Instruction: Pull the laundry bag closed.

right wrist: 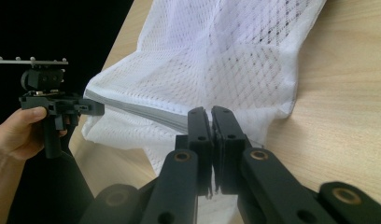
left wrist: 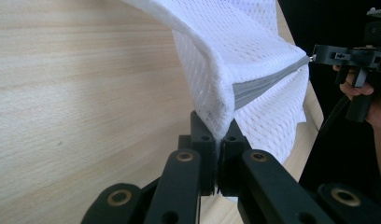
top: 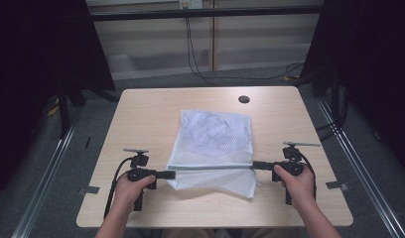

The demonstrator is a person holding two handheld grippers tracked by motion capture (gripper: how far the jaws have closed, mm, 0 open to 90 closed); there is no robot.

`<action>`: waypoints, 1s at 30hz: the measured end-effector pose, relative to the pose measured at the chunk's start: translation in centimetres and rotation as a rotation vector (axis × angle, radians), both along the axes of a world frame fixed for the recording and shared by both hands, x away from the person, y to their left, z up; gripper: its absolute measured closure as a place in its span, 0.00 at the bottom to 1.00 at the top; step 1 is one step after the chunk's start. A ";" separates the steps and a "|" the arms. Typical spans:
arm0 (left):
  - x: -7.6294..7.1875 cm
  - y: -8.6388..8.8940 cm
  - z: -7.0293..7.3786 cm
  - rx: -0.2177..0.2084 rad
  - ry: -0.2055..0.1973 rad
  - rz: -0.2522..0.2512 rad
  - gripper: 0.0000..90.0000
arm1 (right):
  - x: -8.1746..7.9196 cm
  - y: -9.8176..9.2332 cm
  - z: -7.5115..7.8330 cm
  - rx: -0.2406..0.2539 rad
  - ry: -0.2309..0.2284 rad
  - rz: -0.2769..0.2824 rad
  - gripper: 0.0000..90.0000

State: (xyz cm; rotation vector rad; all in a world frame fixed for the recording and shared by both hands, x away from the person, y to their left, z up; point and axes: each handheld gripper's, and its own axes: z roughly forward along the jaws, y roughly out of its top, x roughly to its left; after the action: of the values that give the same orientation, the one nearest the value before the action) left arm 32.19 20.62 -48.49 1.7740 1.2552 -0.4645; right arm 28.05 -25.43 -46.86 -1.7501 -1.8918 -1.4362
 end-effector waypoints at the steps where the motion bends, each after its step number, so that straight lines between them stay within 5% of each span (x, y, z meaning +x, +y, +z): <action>1: 0.0 0.1 0.0 0.007 -0.009 -0.004 0.98 | 0.0 -0.1 0.0 0.002 -0.002 -0.002 0.97; 23: -0.1 0.3 0.0 0.008 -0.005 0.006 0.98 | -0.1 -0.1 0.3 -0.011 -0.006 -0.007 0.97; 30: -0.3 0.1 0.3 -0.005 -0.015 -0.025 0.96 | -0.2 0.0 0.1 -0.042 -0.022 -0.002 0.97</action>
State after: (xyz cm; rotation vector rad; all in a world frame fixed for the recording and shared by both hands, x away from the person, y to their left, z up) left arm 31.87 20.70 -48.20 1.7877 1.2213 -0.4676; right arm 27.89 -25.41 -46.74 -1.7619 -1.9450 -1.4326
